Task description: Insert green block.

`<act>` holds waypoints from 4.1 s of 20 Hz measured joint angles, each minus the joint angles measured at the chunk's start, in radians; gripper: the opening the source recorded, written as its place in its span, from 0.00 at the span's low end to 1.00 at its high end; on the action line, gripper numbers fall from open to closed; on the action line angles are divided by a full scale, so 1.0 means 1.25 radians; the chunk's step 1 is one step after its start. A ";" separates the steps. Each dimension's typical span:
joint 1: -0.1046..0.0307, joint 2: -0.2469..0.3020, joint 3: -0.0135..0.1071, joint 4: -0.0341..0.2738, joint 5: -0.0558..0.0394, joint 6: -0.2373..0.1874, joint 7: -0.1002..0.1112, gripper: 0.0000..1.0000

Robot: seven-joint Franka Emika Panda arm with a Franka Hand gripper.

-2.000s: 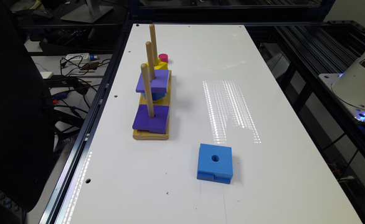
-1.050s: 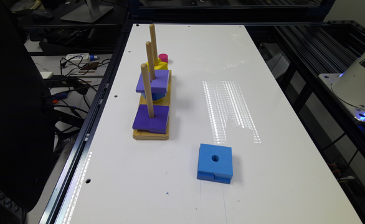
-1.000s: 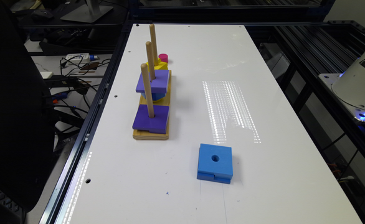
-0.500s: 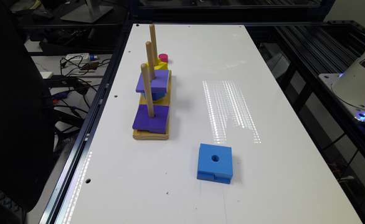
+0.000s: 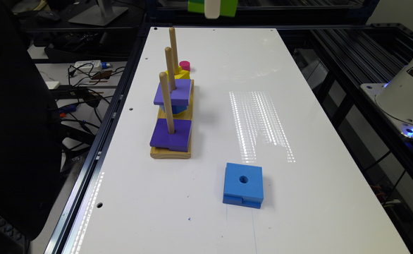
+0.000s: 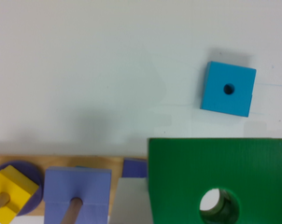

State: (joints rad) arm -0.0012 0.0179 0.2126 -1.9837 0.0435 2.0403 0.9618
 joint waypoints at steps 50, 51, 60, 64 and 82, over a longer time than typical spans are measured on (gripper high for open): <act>0.003 0.161 0.003 0.043 -0.0234 0.129 0.001 0.00; 0.003 0.161 0.003 0.043 -0.0234 0.129 0.001 0.00; 0.003 0.161 0.003 0.043 -0.0234 0.129 0.001 0.00; -0.001 0.161 0.002 0.043 -0.0234 0.129 -0.002 0.00; -0.023 0.161 0.000 0.043 -0.0235 0.129 -0.020 0.00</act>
State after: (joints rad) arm -0.0305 0.2197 0.2128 -1.9300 0.0141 2.2018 0.9370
